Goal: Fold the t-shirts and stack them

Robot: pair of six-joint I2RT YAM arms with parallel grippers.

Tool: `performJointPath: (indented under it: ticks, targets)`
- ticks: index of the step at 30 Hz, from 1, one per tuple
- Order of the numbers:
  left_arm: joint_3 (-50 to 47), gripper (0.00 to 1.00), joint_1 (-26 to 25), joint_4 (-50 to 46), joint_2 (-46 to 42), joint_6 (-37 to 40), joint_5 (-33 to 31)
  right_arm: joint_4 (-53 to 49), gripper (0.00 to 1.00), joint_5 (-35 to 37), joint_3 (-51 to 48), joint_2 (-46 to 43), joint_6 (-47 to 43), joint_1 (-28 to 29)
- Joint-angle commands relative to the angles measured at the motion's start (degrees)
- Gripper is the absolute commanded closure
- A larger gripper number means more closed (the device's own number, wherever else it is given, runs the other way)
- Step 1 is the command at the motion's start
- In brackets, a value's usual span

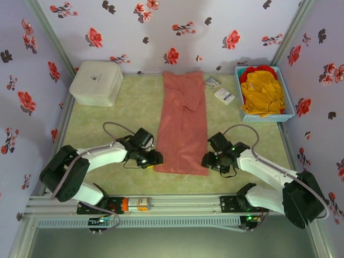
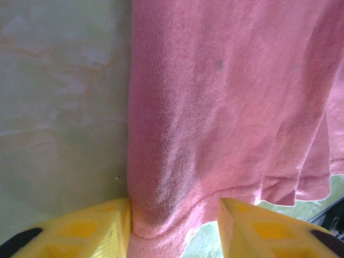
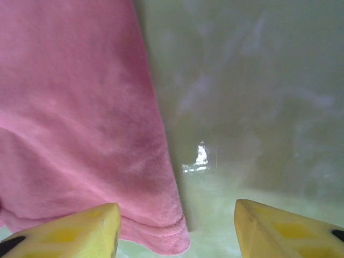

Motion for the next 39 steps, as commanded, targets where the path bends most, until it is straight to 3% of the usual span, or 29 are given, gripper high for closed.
performJointPath:
  ticks: [1,14,21,24,28,34,39]
  targets:
    - [-1.76,0.59,-0.74,1.71,0.88,-2.53,0.69,4.66,0.45,-0.8,-2.11,0.05,4.54,2.13]
    - [-1.27,0.77,-1.87,3.57,4.21,-3.9,0.27,12.96,0.55,-1.84,-4.9,2.08,6.41,3.76]
    - [-0.81,0.85,-2.35,3.6,4.47,-4.18,0.09,13.39,0.73,-1.68,-6.17,0.7,7.82,4.47]
    - [-0.78,0.92,-2.68,3.26,4.28,-4.26,-0.2,13.79,0.8,-1.6,-7.16,-0.74,8.62,4.59]
    - [-0.94,1.0,-4.21,2.38,3.22,-5.3,-1.84,13.05,0.99,-1.41,-7.82,-1.93,9.53,5.04]
    - [-0.43,1.0,-6.83,-2.3,-1.4,-7.31,-4.22,10.23,1.0,0.45,-7.01,-5.65,11.78,8.27]
    - [4.9,1.0,-6.61,-11.73,-7.64,-5.17,-8.31,2.04,1.0,6.69,-3.14,-13.33,12.1,8.42]
